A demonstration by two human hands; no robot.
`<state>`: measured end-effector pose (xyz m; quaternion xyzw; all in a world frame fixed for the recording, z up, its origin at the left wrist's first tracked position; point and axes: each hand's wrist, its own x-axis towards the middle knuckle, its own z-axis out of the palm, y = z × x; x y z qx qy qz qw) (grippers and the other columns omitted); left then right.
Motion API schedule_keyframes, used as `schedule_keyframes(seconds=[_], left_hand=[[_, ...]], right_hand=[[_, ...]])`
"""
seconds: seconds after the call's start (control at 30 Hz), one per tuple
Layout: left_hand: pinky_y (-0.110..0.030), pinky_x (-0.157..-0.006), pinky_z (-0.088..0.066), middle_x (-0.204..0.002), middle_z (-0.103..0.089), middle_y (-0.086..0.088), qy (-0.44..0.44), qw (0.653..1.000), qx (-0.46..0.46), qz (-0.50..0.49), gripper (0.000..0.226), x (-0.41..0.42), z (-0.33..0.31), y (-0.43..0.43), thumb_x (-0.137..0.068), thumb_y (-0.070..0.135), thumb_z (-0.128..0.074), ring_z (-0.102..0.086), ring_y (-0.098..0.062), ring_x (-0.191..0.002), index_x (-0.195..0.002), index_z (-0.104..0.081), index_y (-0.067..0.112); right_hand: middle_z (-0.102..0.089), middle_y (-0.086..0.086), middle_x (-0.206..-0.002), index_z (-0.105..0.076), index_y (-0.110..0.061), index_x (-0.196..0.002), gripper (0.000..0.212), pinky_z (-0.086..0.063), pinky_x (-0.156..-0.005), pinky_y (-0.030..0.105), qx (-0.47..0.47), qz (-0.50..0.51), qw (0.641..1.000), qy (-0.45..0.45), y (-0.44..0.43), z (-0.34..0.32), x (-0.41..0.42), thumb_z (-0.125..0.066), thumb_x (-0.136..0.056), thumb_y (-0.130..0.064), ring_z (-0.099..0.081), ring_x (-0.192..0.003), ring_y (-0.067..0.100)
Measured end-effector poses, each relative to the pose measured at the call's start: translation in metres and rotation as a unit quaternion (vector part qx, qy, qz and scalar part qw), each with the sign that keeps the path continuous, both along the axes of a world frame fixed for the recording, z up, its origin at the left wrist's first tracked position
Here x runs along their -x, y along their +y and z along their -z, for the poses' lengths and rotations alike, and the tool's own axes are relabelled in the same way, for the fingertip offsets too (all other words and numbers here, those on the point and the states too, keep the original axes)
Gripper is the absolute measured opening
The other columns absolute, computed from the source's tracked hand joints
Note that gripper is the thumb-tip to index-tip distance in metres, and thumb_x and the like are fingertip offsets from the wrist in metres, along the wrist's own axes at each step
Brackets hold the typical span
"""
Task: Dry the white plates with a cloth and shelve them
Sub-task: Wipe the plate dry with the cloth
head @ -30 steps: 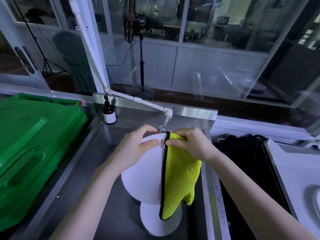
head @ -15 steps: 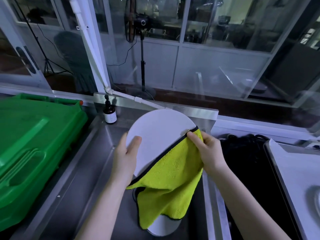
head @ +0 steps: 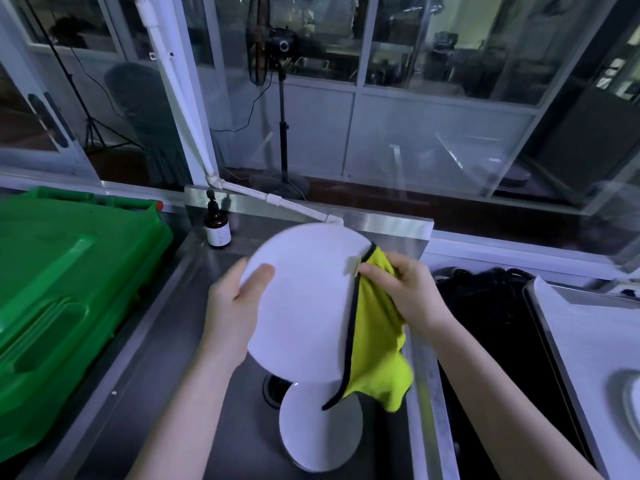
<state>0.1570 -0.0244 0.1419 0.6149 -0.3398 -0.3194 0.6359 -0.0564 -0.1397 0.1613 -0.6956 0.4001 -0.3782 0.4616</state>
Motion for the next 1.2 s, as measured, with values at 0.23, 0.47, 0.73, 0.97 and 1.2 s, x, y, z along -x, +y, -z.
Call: schedule_keyframes(seconds=[0.23,0.47,0.73,0.97,1.2], left_hand=[[-0.055,-0.104,-0.049,-0.118,-0.073,0.009,-0.035,0.998,-0.047,0.038,0.038,-0.01,-0.014,-0.005,-0.084,0.051,-0.059,-0.065,-0.02,-0.116,-0.118,-0.067,0.035],[-0.026,-0.063,-0.037,-0.078,-0.061,0.015,-0.308,0.927,-0.057,0.207,0.016,-0.013,-0.033,-0.02,-0.09,0.044,-0.07,-0.052,-0.007,-0.07,-0.084,-0.056,0.044],[-0.021,-0.068,-0.047,-0.088,-0.074,0.012,-0.129,0.991,-0.024,0.024,0.021,-0.01,0.001,-0.005,-0.082,0.047,-0.068,-0.067,-0.004,-0.081,-0.093,-0.067,0.03],[-0.037,-0.105,-0.046,-0.128,-0.068,0.008,0.005,0.999,-0.029,-0.039,0.034,0.014,0.018,-0.005,-0.101,0.036,-0.057,-0.059,-0.01,-0.124,-0.132,-0.058,0.02],[-0.024,-0.065,-0.041,-0.073,-0.055,0.01,-0.21,0.971,-0.028,0.111,0.019,-0.015,-0.021,-0.014,-0.091,0.047,-0.06,-0.05,-0.014,-0.068,-0.089,-0.056,0.028]], right_hand=[[-0.076,0.005,-0.085,-0.075,-0.015,-0.083,0.012,-0.059,-0.073,0.032,-0.136,-0.007,0.987,-0.088,0.008,0.003,0.0,-0.069,-0.09,-0.024,-0.071,-0.08,0.019],[-0.04,-0.005,-0.055,-0.062,-0.017,-0.06,0.03,-0.029,-0.052,0.019,0.106,-0.122,0.972,0.173,0.002,-0.033,-0.025,-0.079,-0.079,-0.033,-0.031,-0.055,0.005],[-0.036,-0.003,-0.053,-0.053,-0.005,-0.056,0.041,-0.027,-0.05,0.027,0.058,0.035,0.997,0.041,0.005,-0.014,-0.01,-0.075,-0.084,-0.027,-0.031,-0.053,0.008],[-0.058,0.015,-0.078,-0.06,0.014,-0.089,0.042,-0.042,-0.07,0.04,-0.162,0.102,0.971,-0.141,0.012,0.011,-0.006,-0.072,-0.087,-0.026,-0.052,-0.075,0.025],[-0.038,-0.008,-0.051,-0.054,-0.016,-0.056,0.038,-0.029,-0.05,0.02,0.111,-0.053,0.984,0.129,-0.007,-0.047,-0.02,-0.077,-0.08,-0.034,-0.031,-0.051,0.002]])
